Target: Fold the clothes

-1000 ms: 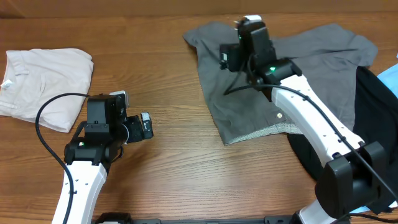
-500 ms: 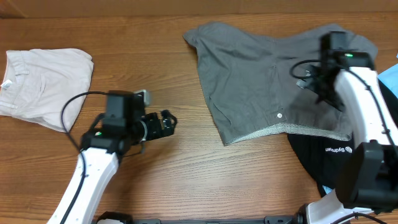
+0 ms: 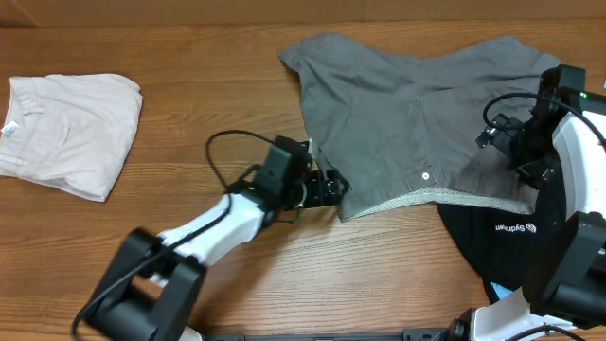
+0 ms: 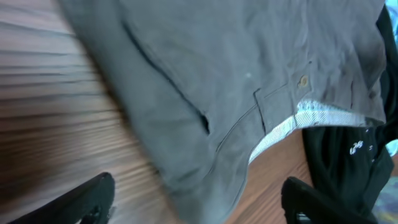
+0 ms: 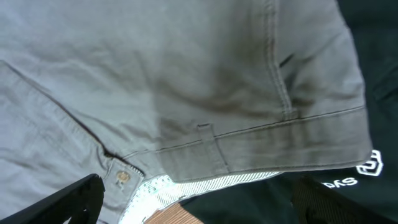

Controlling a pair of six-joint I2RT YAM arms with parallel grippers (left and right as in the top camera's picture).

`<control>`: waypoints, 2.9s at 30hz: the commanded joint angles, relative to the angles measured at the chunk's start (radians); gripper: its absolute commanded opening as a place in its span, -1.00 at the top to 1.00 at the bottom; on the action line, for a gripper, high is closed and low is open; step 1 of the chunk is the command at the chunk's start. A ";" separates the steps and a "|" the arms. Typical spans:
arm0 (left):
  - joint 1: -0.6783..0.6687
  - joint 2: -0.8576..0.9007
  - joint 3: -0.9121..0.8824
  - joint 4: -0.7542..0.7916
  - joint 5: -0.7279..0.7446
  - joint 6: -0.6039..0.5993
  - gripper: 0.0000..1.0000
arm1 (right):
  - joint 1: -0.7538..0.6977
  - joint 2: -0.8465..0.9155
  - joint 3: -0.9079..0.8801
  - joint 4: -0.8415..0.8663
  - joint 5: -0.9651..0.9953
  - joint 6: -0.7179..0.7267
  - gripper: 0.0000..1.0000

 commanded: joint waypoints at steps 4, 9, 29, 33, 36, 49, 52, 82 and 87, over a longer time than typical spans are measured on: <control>-0.083 0.156 0.010 0.147 0.007 -0.252 -0.64 | -0.002 -0.012 -0.005 0.006 -0.020 -0.018 -1.00; -0.114 0.186 0.011 0.164 0.048 -0.299 0.92 | -0.002 -0.012 -0.005 0.008 -0.019 -0.018 -1.00; 0.926 -0.132 0.478 -0.735 0.229 0.325 -1.00 | -0.004 -0.012 -0.006 0.012 -0.019 -0.043 -1.00; 0.864 -0.128 0.458 -0.994 0.235 0.365 -0.99 | -0.004 -0.011 -0.006 0.003 -0.019 -0.058 -0.99; 0.751 -0.128 0.404 -1.070 0.236 0.368 -1.00 | -0.003 -0.010 -0.006 0.001 -0.019 -0.058 -0.97; 0.138 -0.127 0.027 -0.673 0.230 -0.156 -0.90 | -0.004 -0.010 -0.006 0.002 -0.019 -0.058 -0.99; 0.051 -0.127 -0.021 -0.649 0.182 -0.274 -0.90 | -0.004 -0.010 -0.006 0.002 -0.019 -0.058 -0.99; 0.007 -0.127 -0.029 -0.683 0.128 -0.292 0.65 | -0.004 -0.010 -0.006 0.005 -0.019 -0.058 -1.00; 0.007 -0.128 -0.029 -0.735 0.131 -0.282 0.92 | -0.004 -0.010 -0.006 0.005 -0.019 -0.058 -1.00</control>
